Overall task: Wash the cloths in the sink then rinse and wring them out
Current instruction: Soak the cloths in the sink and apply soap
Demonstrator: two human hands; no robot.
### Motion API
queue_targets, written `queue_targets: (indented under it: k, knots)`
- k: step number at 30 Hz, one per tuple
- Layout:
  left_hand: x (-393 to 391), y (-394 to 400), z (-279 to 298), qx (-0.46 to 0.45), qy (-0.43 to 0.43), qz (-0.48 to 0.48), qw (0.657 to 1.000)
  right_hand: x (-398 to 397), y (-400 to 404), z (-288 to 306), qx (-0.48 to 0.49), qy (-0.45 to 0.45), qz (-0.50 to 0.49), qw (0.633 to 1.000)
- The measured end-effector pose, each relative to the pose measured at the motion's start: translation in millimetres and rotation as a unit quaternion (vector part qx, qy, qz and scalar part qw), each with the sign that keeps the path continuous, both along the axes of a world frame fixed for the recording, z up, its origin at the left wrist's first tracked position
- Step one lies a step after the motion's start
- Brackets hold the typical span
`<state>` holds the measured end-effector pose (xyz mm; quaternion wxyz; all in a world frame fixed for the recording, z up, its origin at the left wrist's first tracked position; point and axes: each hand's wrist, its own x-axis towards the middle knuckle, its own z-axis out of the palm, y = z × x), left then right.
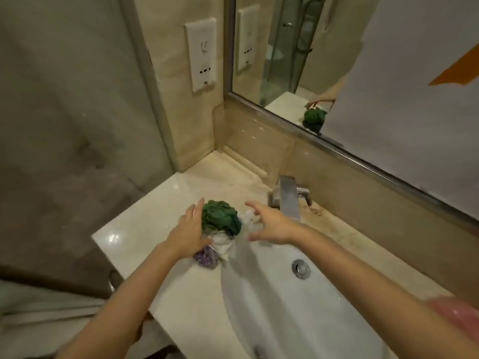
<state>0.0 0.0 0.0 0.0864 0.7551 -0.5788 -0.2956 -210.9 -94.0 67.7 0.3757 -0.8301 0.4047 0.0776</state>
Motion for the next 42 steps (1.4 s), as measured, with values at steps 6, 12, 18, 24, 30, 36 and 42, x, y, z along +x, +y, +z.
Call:
queue_targets:
  k: [6,12,18,24,30,36,42]
  knots:
    - [-9.7,10.6,-36.7,-0.02,0.094,0.149,0.984,59.0,-2.0,-67.2,0.046,-0.059,-0.083,0.994]
    - [-20.5,7.6,-52.8,-0.004,0.083,0.17,0.982,56.5,-1.0,-92.8,0.067,-0.126,-0.18,0.973]
    - [-32.8,6.5,-47.3,0.054,0.123,0.187,0.973,31.0,17.1,-89.1,0.223,-0.185,-0.303,0.908]
    - [-65.0,21.6,-48.9,0.039,0.198,0.116,0.972,-28.4,45.6,-96.3,0.271,-0.186,-0.415,0.848]
    - [-124.2,23.5,-60.3,0.062,0.338,0.052,0.938,-101.8,78.6,-114.8,0.267,-0.138,-0.572,0.763]
    - [-190.6,10.0,-56.1,0.105,0.44,0.041,0.891,-168.4,87.3,-106.8,0.152,-0.063,-0.631,0.758]
    - [-230.0,-0.1,-56.0,0.135,0.382,-0.034,0.914,-194.4,96.4,-67.4,0.18,-0.148,-0.593,0.77]
